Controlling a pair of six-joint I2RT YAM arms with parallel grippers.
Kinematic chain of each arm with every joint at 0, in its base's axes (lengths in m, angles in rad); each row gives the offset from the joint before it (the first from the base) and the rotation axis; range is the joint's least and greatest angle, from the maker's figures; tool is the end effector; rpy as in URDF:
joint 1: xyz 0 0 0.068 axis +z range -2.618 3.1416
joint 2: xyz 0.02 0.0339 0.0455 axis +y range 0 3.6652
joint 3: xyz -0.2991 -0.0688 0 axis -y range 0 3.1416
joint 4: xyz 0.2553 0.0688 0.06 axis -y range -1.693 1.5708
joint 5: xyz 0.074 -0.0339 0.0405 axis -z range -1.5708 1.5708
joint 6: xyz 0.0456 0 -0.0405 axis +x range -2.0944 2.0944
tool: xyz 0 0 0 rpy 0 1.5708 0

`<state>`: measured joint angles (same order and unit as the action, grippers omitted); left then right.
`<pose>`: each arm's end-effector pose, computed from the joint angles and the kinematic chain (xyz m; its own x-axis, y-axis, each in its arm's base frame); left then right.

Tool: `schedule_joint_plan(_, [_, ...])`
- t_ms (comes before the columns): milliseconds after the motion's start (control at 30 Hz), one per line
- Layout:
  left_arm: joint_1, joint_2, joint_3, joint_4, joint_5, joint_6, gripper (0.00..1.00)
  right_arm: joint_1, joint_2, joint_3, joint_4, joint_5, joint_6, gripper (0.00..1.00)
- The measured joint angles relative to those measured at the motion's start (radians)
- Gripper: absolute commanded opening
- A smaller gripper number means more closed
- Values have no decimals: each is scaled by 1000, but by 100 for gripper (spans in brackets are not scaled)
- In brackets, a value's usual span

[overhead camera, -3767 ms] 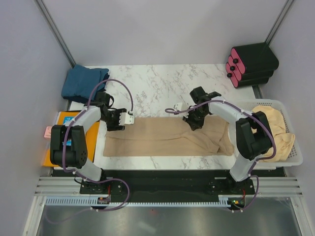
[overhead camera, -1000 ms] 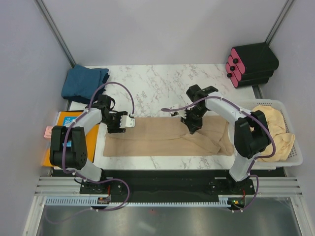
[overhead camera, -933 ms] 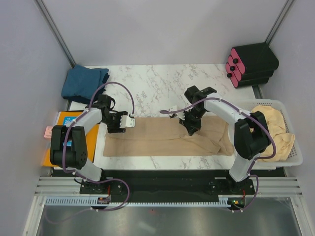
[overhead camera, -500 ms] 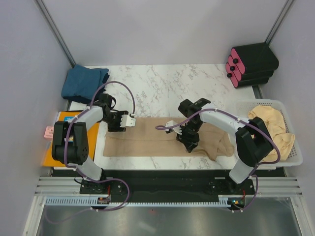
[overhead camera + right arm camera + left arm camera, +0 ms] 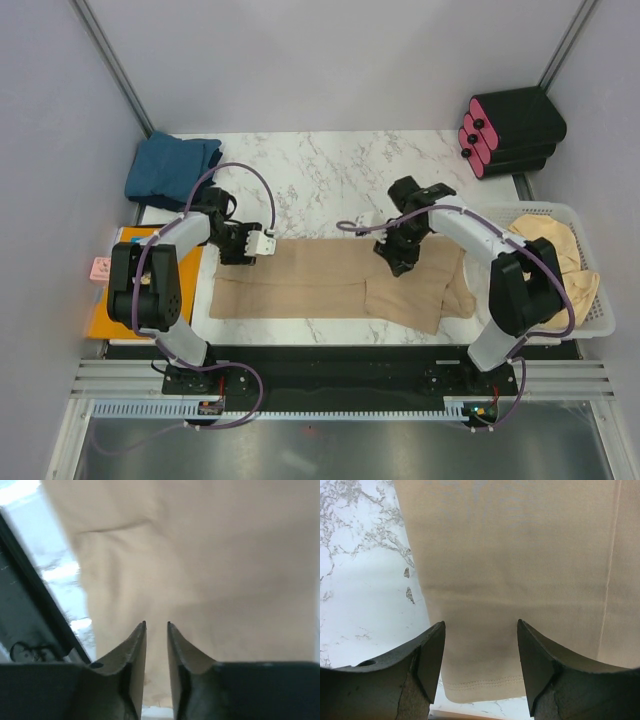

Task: Fold and stack the t-shirts
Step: Rotate the tshirt 90 degrees

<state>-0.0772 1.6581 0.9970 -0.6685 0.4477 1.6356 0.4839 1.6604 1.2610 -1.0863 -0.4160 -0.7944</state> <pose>0.3095 -0.0437 0.1903 0.2350 0.8841 -0.4040 0.9550 -0.1324 0.2656 0.2704 0.1629 0.2521 -0.2927 -0.8911 -0.3468 -0.9487 0.2254 0.2215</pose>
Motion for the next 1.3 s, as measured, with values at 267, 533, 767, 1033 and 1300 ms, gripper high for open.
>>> schedule_joint_plan(267, [-12,-5,1,0,-3,-7,67,-301,135,30,157,148,42,0])
schedule_joint_plan(533, [-7,-41,1,14,-29,-51,70,-285,182,7,192,198,31,2])
schedule_joint_plan(767, [-2,-72,14,42,-51,-115,70,-308,355,189,162,266,47,2])
schedule_joint_plan(1033, [14,-116,2,75,-54,-164,70,-320,669,684,298,389,47,3])
schedule_joint_plan(1300, [14,-149,-45,96,-54,-193,70,-213,870,925,581,547,-5,13])
